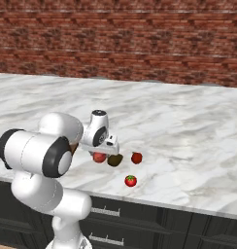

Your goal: Place the avocado, onion, tomato, and bell pepper on the cutting board.

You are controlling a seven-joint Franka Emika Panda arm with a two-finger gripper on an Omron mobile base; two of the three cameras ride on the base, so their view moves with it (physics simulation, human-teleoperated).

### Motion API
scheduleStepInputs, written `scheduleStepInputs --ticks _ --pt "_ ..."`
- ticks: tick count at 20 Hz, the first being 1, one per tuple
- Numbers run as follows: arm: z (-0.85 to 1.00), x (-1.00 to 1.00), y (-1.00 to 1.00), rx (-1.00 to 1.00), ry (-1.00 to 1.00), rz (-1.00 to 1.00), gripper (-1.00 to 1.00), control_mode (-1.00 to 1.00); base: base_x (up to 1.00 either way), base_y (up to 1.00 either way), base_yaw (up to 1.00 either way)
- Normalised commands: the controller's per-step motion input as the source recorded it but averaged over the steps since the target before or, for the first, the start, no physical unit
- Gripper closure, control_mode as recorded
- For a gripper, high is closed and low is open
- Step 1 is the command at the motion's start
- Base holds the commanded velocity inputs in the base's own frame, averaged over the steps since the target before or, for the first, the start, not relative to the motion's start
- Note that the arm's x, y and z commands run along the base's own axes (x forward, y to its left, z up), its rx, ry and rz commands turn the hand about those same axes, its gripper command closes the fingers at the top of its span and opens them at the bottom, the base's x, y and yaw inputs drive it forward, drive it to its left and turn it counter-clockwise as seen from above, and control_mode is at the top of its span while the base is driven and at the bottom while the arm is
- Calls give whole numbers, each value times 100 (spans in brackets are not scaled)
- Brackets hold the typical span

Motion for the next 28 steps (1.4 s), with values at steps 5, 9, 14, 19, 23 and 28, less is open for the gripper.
scheduleStepInputs --ticks 5,9,14,19,23,28 --pt "-30 0 3 0 7 0 -100 -100 0 0 0" --pt "-46 0 2 0 12 -2 -100 -100 0 0 0" --pt "-56 0 2 -1 12 -2 100 -100 0 0 0" --pt "-22 -5 1 -1 3 0 100 -100 0 0 0" --pt "23 -30 0 0 -2 0 100 -100 0 0 0" --pt "47 -43 7 0 -8 1 100 -100 0 0 0"
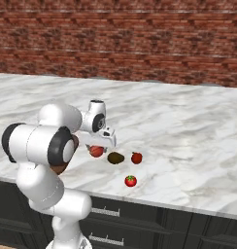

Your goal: Place the avocado, onion, tomato, and bell pepper on the cutting board.

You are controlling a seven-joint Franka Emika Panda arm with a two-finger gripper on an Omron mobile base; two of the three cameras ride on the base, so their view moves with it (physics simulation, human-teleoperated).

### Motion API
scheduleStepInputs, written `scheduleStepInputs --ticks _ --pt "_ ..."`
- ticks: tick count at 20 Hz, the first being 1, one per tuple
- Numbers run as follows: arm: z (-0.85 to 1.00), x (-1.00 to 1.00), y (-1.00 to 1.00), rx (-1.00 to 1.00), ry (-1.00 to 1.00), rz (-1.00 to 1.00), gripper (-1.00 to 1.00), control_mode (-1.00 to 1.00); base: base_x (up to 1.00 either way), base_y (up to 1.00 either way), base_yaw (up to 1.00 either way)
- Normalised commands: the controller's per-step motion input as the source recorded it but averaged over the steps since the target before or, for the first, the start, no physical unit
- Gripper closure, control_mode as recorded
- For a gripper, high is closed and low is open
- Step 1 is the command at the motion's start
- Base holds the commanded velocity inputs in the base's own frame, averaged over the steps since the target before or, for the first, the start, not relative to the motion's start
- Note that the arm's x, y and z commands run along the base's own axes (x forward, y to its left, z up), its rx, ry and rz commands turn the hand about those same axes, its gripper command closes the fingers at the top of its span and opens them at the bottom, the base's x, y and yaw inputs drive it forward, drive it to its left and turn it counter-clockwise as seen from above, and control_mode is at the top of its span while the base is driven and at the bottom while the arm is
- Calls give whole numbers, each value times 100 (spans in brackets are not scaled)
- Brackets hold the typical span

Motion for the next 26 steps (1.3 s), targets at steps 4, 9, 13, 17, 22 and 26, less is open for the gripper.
scheduleStepInputs --ticks 4,9,13,17,22,26 --pt "53 -46 34 0 -10 1 100 -100 0 0 0" --pt "57 -47 49 -1 -6 2 100 -100 0 0 0" --pt "57 -41 51 -1 -7 3 100 -100 0 0 0" --pt "52 -34 50 0 -6 4 100 -100 0 0 0" --pt "26 -28 41 -1 -11 6 100 -100 0 0 0" --pt "1 -15 39 -5 -17 6 100 -100 0 0 0"
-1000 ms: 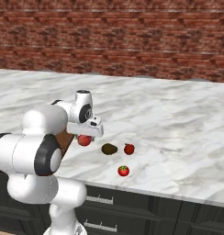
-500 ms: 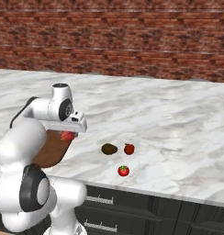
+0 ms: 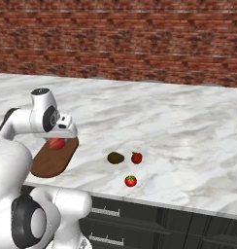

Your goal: Place the avocado, onion, tomato, and bell pepper on the cutting board.

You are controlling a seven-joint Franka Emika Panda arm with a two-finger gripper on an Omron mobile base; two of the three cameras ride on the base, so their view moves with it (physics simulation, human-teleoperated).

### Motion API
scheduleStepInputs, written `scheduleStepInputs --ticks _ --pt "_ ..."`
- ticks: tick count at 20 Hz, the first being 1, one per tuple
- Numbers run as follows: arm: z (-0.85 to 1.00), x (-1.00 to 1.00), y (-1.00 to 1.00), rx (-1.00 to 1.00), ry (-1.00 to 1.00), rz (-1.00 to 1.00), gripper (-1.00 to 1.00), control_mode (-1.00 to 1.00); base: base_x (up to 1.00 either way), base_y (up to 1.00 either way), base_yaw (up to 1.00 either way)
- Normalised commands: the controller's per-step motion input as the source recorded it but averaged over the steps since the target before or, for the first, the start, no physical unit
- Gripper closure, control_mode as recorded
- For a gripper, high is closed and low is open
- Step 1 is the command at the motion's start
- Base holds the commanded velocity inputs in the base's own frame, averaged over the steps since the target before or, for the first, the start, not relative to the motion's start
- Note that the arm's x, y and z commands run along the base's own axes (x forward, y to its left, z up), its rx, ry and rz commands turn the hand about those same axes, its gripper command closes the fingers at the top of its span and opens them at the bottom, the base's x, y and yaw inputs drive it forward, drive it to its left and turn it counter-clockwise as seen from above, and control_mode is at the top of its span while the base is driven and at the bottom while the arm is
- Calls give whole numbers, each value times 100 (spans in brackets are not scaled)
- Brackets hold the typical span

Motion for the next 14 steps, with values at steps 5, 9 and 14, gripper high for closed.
scheduleStepInputs --ticks 5,9,14 --pt "-13 -2 39 -7 -16 6 100 -100 0 0 0" --pt "-5 13 37 -2 0 1 100 -100 0 0 0" --pt "0 35 36 0 11 0 100 -100 0 0 0"
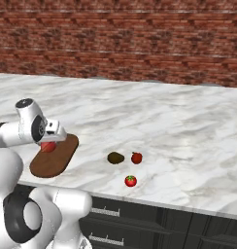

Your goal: Place the avocado, onion, tomato, and bell pepper on the cutting board.

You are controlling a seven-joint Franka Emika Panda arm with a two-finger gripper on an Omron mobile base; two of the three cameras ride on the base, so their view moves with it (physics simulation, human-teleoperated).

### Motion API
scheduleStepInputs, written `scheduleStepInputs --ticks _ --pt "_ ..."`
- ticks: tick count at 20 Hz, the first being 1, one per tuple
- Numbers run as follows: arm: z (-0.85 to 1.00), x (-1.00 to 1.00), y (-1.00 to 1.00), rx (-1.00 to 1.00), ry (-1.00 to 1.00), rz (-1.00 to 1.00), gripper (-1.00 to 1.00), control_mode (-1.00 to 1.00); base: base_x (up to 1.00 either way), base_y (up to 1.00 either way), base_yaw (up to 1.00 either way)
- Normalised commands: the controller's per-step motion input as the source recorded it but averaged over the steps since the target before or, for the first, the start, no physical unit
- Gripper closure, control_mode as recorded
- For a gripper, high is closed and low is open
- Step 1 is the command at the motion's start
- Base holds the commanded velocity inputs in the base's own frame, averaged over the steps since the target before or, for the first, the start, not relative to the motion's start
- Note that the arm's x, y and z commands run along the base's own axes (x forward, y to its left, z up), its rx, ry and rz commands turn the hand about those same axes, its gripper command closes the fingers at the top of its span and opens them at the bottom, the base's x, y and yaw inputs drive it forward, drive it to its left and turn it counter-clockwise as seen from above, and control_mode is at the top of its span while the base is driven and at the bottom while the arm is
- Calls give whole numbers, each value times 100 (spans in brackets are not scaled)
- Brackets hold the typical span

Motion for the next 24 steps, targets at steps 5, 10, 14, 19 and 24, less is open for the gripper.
scheduleStepInputs --ticks 5,10,14,19,24 --pt "0 50 41 -1 24 0 100 -100 0 0 0" --pt "-10 31 36 -3 15 0 100 -100 0 0 0" --pt "-27 23 23 -2 7 0 100 -100 0 0 0" --pt "-38 22 17 -1 7 0 100 -100 0 0 0" --pt "-30 22 12 -1 3 0 100 -100 0 0 0"
